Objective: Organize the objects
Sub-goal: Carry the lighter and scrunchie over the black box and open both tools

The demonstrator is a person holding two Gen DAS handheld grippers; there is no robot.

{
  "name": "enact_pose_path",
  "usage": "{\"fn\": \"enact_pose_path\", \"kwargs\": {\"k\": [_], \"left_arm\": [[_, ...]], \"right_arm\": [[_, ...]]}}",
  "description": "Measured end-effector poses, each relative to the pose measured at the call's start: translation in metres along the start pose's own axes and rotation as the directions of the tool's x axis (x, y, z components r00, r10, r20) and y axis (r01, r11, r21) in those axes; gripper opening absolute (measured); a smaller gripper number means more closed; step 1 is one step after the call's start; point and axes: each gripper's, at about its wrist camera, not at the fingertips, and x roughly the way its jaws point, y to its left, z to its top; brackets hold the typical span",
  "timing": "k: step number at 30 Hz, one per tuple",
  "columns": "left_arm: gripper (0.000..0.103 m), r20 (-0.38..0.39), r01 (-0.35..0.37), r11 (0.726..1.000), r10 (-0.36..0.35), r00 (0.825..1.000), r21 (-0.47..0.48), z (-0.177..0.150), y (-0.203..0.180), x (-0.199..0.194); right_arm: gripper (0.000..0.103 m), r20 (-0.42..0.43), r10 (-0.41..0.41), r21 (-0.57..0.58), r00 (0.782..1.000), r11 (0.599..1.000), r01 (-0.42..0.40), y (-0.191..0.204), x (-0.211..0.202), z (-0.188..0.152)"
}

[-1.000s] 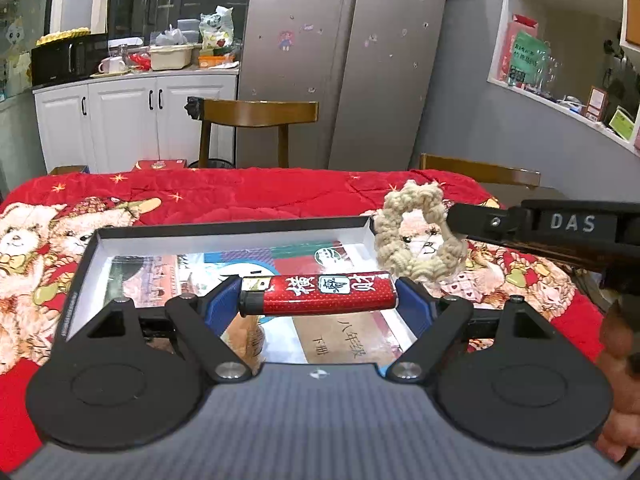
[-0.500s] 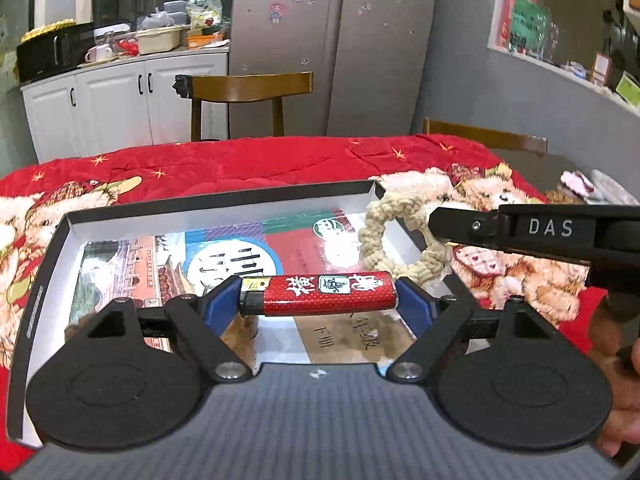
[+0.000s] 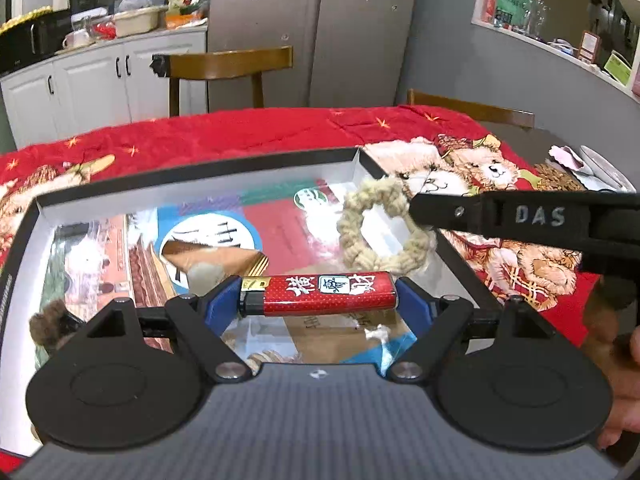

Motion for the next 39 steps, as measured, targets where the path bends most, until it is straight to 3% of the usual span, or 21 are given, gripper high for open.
{"fn": "enact_pose_path", "kwargs": {"k": [28, 31, 33, 35, 39], "left_arm": [[0.085, -0.045, -0.050, 0.997, 0.048, 0.998, -0.051, 0.001, 0.016, 0.005], [0.085, -0.045, -0.054, 0.998, 0.052, 0.998, -0.039, 0.000, 0.015, 0.005], [0.085, -0.050, -0.051, 0.998, 0.049, 0.998, -0.036, 0.000, 0.016, 0.006], [0.085, -0.064, -0.044, 0.998, 0.041, 0.997, -0.051, 0.001, 0.018, 0.007], [0.086, -0.084, -0.024, 0.993, 0.014, 0.996, -0.117, 0.002, 0.028, 0.007]], "right_arm": [[0.007, -0.082, 0.021, 0.017, 0.996, 1.000, -0.020, -0.007, 0.019, -0.012], [0.013, -0.097, 0.036, 0.025, 0.995, 0.999, -0.033, -0.007, 0.020, -0.013], [0.024, -0.095, 0.039, 0.025, 0.995, 0.999, -0.037, -0.007, 0.019, -0.012], [0.046, -0.088, 0.049, 0.021, 0.995, 0.999, -0.047, -0.006, 0.018, -0.011], [0.056, -0.079, 0.081, 0.047, 0.994, 0.996, -0.078, -0.008, 0.015, -0.008]]}}
